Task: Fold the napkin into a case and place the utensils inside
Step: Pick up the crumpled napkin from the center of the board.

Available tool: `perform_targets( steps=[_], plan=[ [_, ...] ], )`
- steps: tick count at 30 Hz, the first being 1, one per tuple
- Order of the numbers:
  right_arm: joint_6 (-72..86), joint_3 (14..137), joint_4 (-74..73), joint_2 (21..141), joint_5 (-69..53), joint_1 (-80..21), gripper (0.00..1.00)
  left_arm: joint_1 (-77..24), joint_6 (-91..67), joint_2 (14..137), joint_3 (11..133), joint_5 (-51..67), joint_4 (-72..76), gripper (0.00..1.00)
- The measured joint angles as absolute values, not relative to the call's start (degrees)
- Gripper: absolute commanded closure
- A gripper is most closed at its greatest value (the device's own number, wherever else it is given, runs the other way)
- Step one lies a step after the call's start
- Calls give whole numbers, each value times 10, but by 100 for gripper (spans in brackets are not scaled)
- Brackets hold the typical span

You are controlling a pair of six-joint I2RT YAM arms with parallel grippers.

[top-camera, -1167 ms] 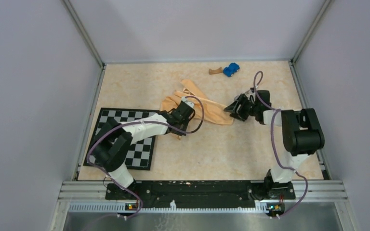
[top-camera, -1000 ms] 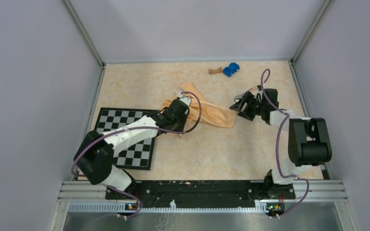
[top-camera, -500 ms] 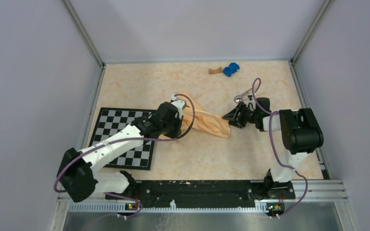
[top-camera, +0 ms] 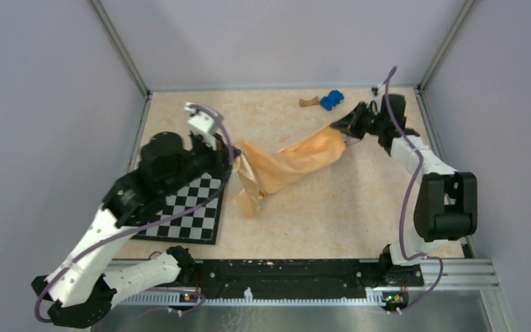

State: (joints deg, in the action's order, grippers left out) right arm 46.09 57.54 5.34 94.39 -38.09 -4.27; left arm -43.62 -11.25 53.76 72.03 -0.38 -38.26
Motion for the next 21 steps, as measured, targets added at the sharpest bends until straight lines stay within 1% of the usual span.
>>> perform_targets(
  steps=[4,7,9,11,14,16,18,20,21],
  plan=[
    [375,708,-121,860,-324,-18,100,-436,-75,472,815,-20,-392,100],
    [328,768,-210,802,-290,-13,100,-436,-56,415,840,-21,-389,100],
    [307,797,-251,770,-277,-13,100,-436,-50,378,841,-25,-380,100],
    [295,827,-276,764,-271,-13,100,-436,-48,352,830,-29,-362,100],
    [285,884,-277,809,-268,-13,99,-436,-58,344,775,-31,-325,100],
    [285,903,-259,862,-272,-14,71,-436,-76,350,706,-25,-296,100],
    [280,929,-256,931,-268,-16,53,-436,-108,377,623,-13,-277,100],
    [250,984,-287,1031,-244,-21,36,-436,-145,420,560,-11,-276,100],
    [227,1000,-301,1076,-219,-26,31,-436,-165,444,535,-13,-278,100]
  ],
)
